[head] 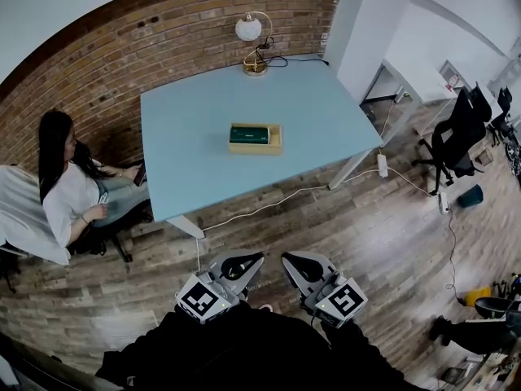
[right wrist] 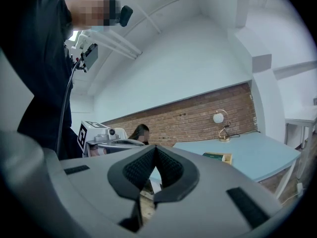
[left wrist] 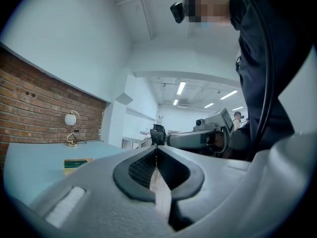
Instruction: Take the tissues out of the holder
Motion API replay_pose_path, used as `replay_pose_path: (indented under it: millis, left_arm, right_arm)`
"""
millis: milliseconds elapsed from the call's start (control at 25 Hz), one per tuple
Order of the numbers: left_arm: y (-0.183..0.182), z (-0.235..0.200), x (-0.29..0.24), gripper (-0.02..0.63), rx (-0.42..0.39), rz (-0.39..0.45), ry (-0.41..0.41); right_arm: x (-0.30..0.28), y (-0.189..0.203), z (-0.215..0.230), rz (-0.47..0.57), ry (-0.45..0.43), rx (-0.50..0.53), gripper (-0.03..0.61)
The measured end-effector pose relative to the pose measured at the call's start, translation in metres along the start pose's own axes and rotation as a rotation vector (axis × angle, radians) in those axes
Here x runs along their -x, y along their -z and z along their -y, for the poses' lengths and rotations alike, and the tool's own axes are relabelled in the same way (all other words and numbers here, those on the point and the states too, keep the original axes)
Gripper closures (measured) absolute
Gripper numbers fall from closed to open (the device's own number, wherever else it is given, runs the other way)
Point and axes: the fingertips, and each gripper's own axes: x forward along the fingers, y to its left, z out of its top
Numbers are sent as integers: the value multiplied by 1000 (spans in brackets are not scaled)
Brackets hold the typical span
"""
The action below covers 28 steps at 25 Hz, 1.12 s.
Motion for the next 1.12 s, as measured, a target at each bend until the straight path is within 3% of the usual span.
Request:
replay_pose_path:
  millis: [1120]
  left_arm:
    - [-13, -182, 6, 604, 47, 40, 16]
  right_arm:
    - [-164, -17, 58, -64, 19, 0, 572]
